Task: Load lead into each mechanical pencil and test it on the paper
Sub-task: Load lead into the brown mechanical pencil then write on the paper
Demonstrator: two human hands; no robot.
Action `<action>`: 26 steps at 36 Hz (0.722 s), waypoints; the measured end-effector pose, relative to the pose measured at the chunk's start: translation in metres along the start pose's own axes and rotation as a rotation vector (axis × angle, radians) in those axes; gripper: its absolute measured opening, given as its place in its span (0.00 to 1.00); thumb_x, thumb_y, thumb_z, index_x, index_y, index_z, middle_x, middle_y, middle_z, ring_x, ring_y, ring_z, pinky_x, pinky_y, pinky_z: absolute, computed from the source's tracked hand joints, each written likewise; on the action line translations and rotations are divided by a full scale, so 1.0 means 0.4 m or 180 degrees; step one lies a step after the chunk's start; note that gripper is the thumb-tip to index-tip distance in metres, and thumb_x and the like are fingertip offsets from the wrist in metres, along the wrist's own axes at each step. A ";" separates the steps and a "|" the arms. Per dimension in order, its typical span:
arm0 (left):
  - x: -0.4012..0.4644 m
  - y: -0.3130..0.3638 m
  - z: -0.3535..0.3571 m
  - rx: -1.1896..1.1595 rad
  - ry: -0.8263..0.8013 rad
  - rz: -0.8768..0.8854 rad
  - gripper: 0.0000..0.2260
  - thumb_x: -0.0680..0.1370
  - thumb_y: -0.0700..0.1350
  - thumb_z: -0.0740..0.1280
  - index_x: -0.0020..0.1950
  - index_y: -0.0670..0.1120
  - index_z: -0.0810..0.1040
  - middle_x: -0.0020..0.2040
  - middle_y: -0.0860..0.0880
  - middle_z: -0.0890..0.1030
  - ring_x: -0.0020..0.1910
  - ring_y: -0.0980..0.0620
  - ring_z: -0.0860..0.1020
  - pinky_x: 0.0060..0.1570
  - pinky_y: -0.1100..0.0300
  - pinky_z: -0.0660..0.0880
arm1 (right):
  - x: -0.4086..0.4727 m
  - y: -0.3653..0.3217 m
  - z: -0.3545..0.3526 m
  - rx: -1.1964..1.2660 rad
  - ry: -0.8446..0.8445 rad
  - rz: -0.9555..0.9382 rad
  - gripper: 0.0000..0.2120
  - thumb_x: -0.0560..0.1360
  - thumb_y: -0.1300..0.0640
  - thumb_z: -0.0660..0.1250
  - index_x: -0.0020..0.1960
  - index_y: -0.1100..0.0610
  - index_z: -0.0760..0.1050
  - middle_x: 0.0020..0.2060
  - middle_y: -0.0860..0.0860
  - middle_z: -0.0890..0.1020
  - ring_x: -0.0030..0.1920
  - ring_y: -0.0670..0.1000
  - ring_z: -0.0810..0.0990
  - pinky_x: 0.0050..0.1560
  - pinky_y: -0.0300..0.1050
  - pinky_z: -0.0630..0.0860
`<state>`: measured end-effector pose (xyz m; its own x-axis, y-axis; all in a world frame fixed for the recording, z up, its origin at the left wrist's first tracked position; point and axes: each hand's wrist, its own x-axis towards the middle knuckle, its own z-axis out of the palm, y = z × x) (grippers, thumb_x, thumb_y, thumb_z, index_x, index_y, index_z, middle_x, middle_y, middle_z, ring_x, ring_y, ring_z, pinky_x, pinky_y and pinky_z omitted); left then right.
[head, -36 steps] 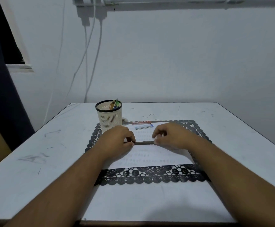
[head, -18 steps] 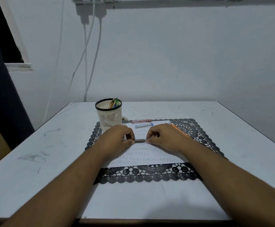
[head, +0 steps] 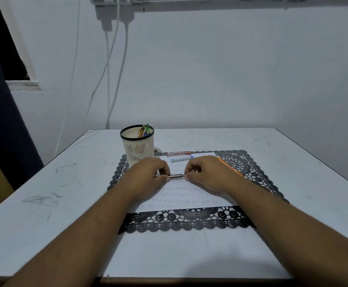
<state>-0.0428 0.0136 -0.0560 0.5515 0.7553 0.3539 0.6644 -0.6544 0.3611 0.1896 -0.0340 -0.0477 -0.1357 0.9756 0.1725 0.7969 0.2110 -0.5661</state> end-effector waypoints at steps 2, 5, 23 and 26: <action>-0.001 -0.003 0.002 0.0048 0.0003 -0.0035 0.02 0.78 0.49 0.73 0.46 0.55 0.81 0.44 0.60 0.78 0.46 0.63 0.73 0.40 0.62 0.68 | 0.001 0.005 0.002 -0.0025 0.0043 0.0020 0.03 0.77 0.52 0.74 0.45 0.47 0.83 0.36 0.39 0.83 0.35 0.36 0.78 0.37 0.34 0.71; -0.004 -0.010 0.003 0.0093 0.0007 -0.0094 0.03 0.79 0.50 0.72 0.46 0.56 0.81 0.44 0.60 0.78 0.46 0.62 0.73 0.42 0.61 0.70 | 0.003 0.016 0.003 0.0050 0.0045 0.0083 0.03 0.77 0.53 0.74 0.44 0.47 0.83 0.36 0.40 0.83 0.34 0.38 0.78 0.38 0.39 0.74; -0.009 0.003 -0.010 -0.0046 0.0044 -0.0176 0.04 0.79 0.48 0.72 0.45 0.56 0.81 0.44 0.60 0.78 0.45 0.63 0.73 0.39 0.62 0.67 | 0.009 0.034 0.004 0.0389 0.0331 0.0291 0.05 0.79 0.55 0.71 0.46 0.46 0.82 0.34 0.42 0.81 0.32 0.41 0.76 0.37 0.43 0.75; -0.011 0.002 -0.008 -0.0073 0.0081 -0.0215 0.05 0.78 0.47 0.72 0.43 0.55 0.80 0.43 0.60 0.78 0.45 0.62 0.73 0.39 0.61 0.66 | 0.006 0.028 -0.010 0.0583 0.0425 0.0345 0.06 0.80 0.57 0.70 0.46 0.48 0.83 0.32 0.41 0.76 0.31 0.38 0.73 0.35 0.35 0.68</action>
<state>-0.0463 0.0095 -0.0544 0.4927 0.7968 0.3498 0.6877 -0.6028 0.4045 0.2007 -0.0295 -0.0504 0.0335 0.9790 0.2010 0.6808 0.1249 -0.7217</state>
